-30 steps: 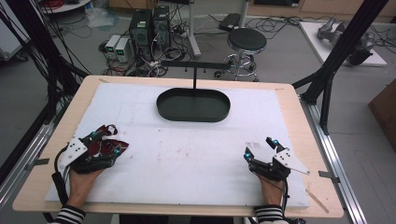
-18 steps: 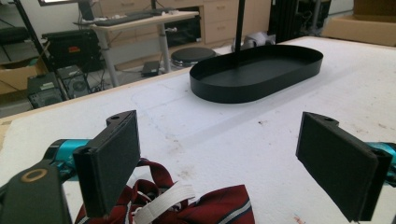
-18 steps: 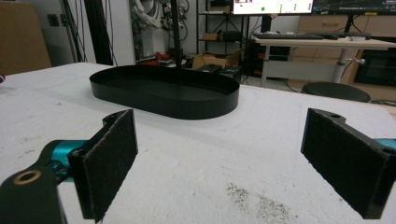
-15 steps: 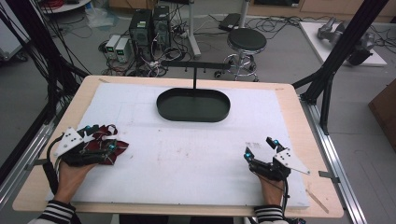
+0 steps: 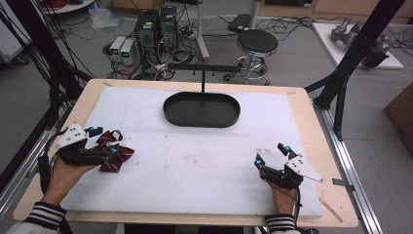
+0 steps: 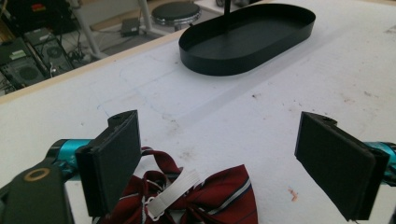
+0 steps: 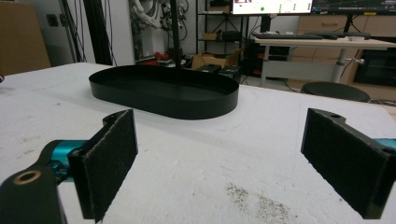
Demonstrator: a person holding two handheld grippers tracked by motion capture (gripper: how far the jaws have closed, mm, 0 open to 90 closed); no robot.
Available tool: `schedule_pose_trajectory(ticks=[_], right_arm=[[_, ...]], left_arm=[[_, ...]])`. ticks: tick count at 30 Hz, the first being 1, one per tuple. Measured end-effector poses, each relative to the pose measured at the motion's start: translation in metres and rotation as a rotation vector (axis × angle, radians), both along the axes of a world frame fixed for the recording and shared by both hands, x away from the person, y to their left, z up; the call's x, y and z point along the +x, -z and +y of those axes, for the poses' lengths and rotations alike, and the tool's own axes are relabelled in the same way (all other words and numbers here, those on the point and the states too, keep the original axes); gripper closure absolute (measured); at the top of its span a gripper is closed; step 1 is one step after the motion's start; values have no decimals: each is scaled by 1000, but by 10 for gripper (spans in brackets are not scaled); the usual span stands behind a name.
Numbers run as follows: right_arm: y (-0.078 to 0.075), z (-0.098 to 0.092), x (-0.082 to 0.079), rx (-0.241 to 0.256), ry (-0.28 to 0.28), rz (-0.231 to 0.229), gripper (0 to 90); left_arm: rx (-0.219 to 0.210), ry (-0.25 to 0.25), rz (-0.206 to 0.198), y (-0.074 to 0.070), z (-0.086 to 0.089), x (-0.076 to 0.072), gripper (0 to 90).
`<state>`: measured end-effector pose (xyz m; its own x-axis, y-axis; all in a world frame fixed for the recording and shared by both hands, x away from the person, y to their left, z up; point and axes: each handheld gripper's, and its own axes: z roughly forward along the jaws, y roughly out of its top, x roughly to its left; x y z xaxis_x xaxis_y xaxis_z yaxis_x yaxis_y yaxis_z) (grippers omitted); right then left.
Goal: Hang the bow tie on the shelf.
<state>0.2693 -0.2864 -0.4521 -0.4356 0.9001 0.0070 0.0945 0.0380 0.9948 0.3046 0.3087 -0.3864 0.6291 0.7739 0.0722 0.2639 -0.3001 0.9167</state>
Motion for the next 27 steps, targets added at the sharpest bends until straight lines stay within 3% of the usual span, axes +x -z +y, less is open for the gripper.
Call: schedule_pose_trajectory(ticks=[1,6,8,20,21,27], right_arm=[[0,0,0,0,1,0,98],[0,1,0,2,0,5,98],[0,1,0,-2,-2,3,98],[0,1,-1,-6,6,-1,99],[0,1,-1,-4,8,1,98],[0,1,-1,4,14,1,98]], left_arm=[[26,6,32,-4,1,4,175],[48,24,79,-9,0,13,175],[84,43,108,-11,-1,20,176],[186,97,196,-12,0,36,237],[202,105,218,-10,1,39,239],[226,124,252,-5,2,44,291]])
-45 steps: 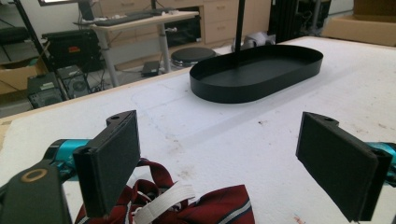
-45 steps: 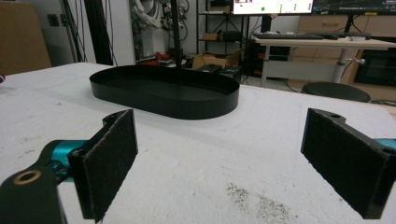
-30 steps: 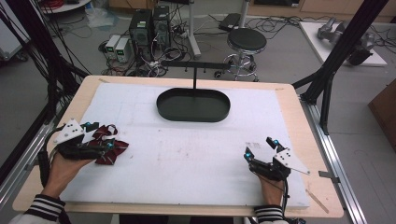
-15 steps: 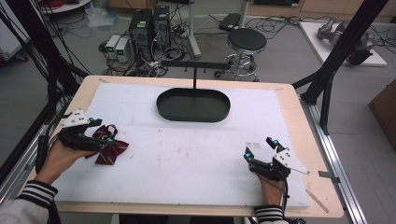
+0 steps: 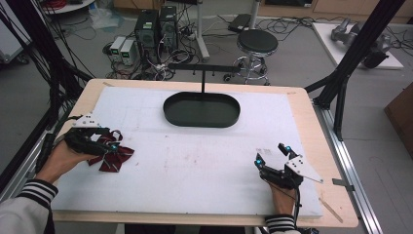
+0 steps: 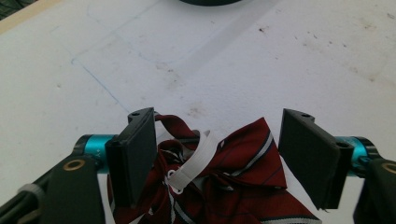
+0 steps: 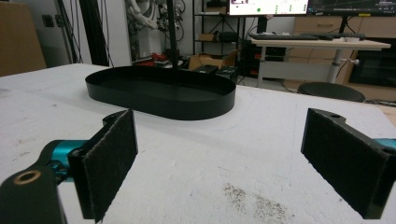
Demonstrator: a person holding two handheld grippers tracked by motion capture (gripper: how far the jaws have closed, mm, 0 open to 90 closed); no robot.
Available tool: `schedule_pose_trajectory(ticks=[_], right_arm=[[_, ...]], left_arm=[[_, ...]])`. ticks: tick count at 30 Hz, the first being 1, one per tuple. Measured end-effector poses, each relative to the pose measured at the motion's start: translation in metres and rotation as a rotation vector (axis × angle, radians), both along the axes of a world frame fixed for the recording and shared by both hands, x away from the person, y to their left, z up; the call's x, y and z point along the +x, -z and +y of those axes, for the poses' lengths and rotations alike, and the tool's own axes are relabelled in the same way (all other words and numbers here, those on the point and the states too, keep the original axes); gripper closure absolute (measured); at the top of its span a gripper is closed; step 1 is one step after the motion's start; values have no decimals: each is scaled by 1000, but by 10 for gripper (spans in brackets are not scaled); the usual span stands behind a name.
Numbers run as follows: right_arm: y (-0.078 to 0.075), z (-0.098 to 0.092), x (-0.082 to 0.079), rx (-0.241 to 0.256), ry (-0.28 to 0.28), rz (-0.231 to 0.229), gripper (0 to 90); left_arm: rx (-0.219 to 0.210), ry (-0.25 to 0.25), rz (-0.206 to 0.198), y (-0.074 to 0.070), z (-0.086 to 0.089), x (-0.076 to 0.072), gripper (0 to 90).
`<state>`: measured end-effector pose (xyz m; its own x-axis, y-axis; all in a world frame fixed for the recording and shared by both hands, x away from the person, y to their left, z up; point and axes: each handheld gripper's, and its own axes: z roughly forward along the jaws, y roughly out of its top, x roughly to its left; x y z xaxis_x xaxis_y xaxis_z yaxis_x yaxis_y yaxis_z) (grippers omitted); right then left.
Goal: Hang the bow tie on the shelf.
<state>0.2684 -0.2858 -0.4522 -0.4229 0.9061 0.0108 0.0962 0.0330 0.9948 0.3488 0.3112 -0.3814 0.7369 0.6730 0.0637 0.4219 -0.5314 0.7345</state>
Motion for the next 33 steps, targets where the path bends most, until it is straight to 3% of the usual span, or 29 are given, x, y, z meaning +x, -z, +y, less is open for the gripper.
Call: schedule_pose_trajectory(ticks=[4,9,14,27,29,33], right_arm=[[0,1,0,-9,5,-4,98],[0,1,-1,-5,6,-4,99],[0,0,-1,-5,8,-14,98],[1,-1,-2,9,16,-23,99],[1,-1,-2,9,16,-24,99],[1,-1,-2,12,16,-21,99]], left_arm=[[29,34,11,2,-2,3,338],[49,40,33,2,-5,7,371],[100,56,67,5,-9,11,418],[148,84,100,14,-10,20,447],[186,85,99,15,-10,23,456],[209,89,112,16,-11,25,456]])
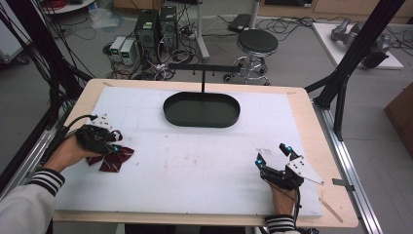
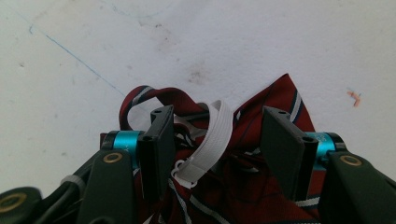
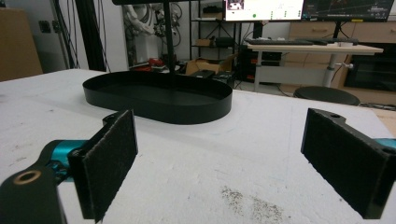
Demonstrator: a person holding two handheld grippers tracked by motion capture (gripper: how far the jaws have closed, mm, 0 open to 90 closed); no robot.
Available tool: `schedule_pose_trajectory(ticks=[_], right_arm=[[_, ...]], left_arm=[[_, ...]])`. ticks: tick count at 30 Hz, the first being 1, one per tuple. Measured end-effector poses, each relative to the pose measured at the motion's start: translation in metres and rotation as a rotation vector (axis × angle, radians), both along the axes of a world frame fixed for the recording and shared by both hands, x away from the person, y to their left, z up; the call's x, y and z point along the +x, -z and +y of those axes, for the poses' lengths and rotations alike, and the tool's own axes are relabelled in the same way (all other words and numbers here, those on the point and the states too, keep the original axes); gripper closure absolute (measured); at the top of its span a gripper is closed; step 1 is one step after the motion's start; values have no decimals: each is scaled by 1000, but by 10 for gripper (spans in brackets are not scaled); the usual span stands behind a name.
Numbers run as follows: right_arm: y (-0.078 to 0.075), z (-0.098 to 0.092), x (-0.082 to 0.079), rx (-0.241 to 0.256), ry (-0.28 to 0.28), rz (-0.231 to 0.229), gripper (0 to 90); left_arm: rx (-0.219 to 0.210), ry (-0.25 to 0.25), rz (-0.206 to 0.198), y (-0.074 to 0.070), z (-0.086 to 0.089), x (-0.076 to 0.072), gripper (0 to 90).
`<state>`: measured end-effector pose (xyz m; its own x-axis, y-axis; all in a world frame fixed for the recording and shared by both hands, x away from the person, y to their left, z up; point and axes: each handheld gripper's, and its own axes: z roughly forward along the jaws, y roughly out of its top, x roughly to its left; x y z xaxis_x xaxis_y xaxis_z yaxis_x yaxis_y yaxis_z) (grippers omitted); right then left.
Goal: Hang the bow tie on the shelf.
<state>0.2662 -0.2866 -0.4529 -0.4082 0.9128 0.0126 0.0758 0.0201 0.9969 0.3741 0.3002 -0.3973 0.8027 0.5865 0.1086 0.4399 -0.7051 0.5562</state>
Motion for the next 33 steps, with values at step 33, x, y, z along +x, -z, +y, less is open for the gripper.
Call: schedule_pose_trajectory(ticks=[33], right_arm=[[0,-1,0,15,-1,-2,99]], left_arm=[[192,-20,53,2,-4,1,726]])
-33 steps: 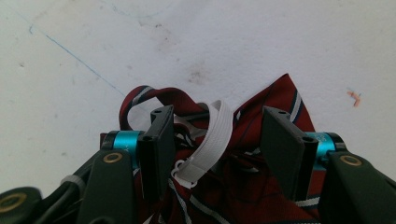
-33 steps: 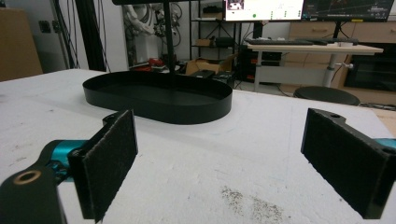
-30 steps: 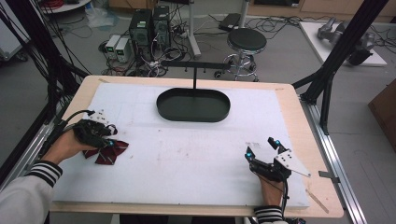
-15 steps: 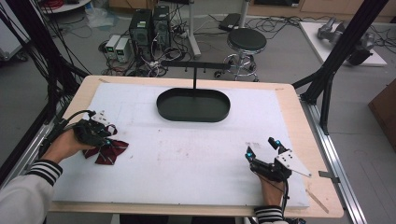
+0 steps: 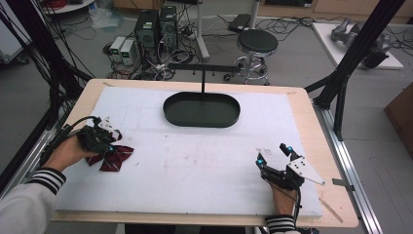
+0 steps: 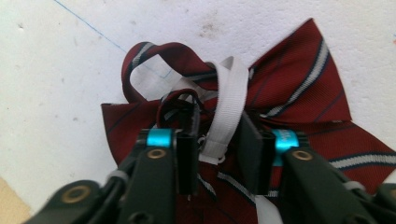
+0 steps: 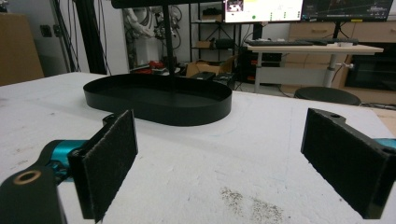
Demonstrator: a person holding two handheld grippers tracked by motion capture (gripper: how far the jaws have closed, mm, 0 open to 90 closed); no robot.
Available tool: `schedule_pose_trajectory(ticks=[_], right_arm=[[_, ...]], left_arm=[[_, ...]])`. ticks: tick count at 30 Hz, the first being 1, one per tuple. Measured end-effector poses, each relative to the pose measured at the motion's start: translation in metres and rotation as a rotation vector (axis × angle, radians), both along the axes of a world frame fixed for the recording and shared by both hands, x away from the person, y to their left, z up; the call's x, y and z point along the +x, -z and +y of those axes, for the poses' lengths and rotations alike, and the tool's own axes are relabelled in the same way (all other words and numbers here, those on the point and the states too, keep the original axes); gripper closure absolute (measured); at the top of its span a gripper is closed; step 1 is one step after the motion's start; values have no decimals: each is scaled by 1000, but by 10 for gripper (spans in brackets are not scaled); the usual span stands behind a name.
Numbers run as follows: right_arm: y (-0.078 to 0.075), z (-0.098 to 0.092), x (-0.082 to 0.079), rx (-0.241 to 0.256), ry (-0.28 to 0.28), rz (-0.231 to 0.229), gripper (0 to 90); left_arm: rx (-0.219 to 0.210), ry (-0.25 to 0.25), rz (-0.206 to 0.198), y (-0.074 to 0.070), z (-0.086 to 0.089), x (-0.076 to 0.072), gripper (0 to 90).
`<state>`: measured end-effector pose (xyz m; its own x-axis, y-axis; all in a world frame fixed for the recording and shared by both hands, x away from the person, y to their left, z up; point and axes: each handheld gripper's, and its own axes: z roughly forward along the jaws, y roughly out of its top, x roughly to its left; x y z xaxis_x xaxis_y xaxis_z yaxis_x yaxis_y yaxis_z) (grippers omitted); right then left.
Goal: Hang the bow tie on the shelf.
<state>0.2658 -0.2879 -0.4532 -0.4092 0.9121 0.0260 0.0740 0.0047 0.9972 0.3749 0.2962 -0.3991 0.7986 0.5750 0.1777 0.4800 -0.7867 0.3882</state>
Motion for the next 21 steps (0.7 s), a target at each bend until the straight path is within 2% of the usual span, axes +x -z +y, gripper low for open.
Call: schedule_pose_trajectory(ticks=[3,4,7,11,12,13,14,17,18,19,20,21], right_arm=[[0,0,0,-1,-1,-1,99],[0,0,0,-1,-1,-1,99],[0,0,0,-2,-1,-1,99],[0,0,0,-2,0,0,99],[0,0,0,-4,0,-2,99],[0,0,0,-3,0,-2,99],[0,0,0,-3,0,-2,98],[0,0,0,-3,0,-1,99],[0,0,0,-4,0,-2,99],[0,0,0,-4,0,-2,99],[0,0,0,-4,0,-2,99],[0,0,0,-4,0,-2,98]], left_arm=[[4,-7,-9,-1,1,0,787],[-19,-19,-9,-1,1,0,791],[-19,-15,-13,-2,2,0,795],[-49,-17,-22,-5,1,-1,798],[-73,-25,-36,-8,2,0,799],[-73,-25,-36,-8,2,0,799],[-118,-39,-47,-10,3,-1,800],[-182,-47,-80,-16,5,-1,800],[-201,-50,-91,-18,5,-1,800],[-201,-50,-91,-18,5,-1,800],[-238,-58,-121,-23,6,-2,800],[-238,-58,-121,-23,6,-2,800]])
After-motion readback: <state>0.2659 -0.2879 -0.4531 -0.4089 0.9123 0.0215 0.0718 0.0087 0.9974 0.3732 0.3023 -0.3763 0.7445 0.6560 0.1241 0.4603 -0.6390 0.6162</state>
